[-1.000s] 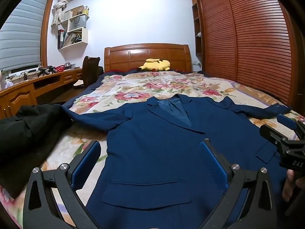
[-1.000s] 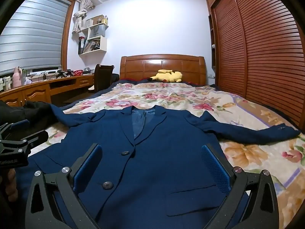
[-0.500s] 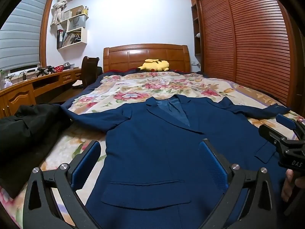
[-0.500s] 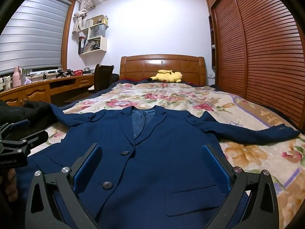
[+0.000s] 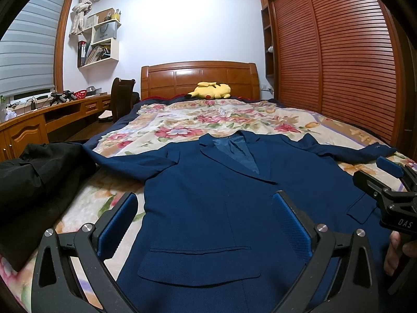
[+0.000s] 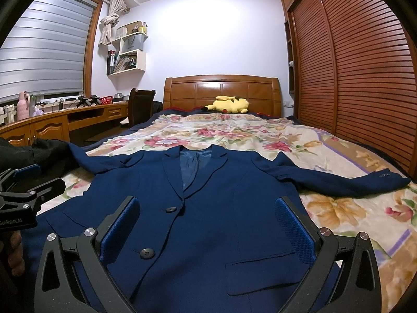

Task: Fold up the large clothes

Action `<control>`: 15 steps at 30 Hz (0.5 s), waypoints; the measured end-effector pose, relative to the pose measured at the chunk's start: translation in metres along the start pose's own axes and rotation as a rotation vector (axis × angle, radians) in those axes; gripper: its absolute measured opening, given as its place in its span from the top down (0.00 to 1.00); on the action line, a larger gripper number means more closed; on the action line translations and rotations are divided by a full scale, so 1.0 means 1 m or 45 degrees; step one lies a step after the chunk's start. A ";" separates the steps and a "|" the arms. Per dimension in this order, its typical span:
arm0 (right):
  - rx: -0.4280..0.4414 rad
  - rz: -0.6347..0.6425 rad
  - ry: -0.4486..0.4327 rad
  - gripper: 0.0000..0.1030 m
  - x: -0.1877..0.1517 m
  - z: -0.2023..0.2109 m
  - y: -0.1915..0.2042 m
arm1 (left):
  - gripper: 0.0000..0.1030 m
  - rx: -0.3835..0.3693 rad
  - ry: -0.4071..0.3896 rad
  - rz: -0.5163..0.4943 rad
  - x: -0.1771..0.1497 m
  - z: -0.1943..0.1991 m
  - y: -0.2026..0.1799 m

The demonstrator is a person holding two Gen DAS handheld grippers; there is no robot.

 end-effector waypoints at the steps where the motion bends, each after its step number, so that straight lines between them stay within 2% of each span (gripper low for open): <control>1: 0.000 0.000 0.001 0.00 0.000 -0.001 0.000 | 0.00 0.000 0.000 0.001 0.000 0.000 0.000; 15: 0.001 -0.007 -0.001 0.00 0.000 0.000 -0.001 | 0.00 0.000 -0.005 0.003 0.000 0.001 0.000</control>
Point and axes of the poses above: each gripper's, at about its wrist camera, not at the fingertips, and z roughly against the way its jaws point, y to its left, x to its top, the point moved 9 cm from there along -z, roughly the way its jaws point, and after that the axes turned 12 degrees about -y, right-handed, at the moved point
